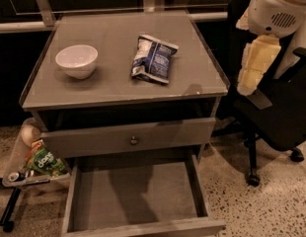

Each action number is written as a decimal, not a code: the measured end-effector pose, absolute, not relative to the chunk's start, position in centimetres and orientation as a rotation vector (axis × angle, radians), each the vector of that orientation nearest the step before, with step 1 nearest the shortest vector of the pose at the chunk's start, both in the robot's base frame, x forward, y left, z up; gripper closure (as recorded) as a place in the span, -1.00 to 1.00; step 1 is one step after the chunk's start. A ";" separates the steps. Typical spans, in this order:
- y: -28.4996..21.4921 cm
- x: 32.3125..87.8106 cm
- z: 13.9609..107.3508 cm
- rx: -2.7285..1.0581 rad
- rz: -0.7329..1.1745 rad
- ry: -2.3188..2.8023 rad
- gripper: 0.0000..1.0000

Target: Place blue chip bag into middle drawer

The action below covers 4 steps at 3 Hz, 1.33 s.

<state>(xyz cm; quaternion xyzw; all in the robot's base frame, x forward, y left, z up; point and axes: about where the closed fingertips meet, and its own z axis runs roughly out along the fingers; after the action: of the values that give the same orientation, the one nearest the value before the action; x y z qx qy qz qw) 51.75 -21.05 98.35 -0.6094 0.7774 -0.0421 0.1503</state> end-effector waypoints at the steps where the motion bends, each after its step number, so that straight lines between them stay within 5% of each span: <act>1: -19.5 57.0 98.2 -1.774 -0.132 2.194 -1.00; 4: -15.9 65.2 97.4 -1.768 -0.116 2.124 -1.00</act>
Offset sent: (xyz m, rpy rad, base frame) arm 0.0394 0.0103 -0.0042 -0.0106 0.0063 0.0237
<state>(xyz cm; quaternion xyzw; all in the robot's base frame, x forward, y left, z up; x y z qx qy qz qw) 65.18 -15.87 97.38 -0.6281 0.7543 -0.0413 0.1867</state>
